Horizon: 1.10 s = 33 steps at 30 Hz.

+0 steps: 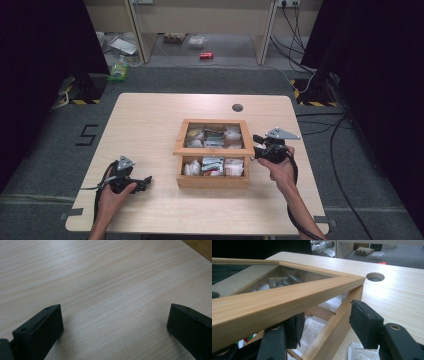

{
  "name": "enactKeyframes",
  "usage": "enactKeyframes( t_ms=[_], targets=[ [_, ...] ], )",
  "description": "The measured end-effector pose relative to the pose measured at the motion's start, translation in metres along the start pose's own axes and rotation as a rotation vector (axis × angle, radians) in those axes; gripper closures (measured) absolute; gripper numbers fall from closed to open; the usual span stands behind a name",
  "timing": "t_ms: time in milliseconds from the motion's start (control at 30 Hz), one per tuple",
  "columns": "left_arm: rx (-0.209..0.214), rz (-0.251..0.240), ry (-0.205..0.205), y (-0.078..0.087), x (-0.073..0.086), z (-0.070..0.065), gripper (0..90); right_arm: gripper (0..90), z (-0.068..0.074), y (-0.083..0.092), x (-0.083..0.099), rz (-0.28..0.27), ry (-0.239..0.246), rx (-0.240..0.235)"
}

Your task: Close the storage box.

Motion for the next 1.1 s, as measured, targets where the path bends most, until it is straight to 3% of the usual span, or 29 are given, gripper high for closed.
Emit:
enactKeyframes(
  t_ms=[700, 800, 1100],
  targets=[
    [0.000, -0.001, 0.001, 0.000, 0.000, 0.000, 0.0, 46.6, -0.013, -0.001, 0.015, 0.028, -0.010, 0.007],
    [0.001, 0.000, 0.002, 0.000, 0.000, 0.000, 0.0, 48.0, -0.012, -0.003, 0.020, 0.047, 0.012, 0.008],
    [0.001, 0.000, 0.002, 0.000, 0.000, 0.000, 0.0, 48.6, -0.013, -0.004, 0.021, 0.035, 0.007, -0.003]
  ],
)
Point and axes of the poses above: each handheld gripper's, and its own axes: y roughly backward along the jaws, x roughly out of its underside, z roughly to its left, the point moved 7 cm from there along -y, roughly forward along the jaws, and after that the axes turned 9 degrees about y, right-handed, at the moved point
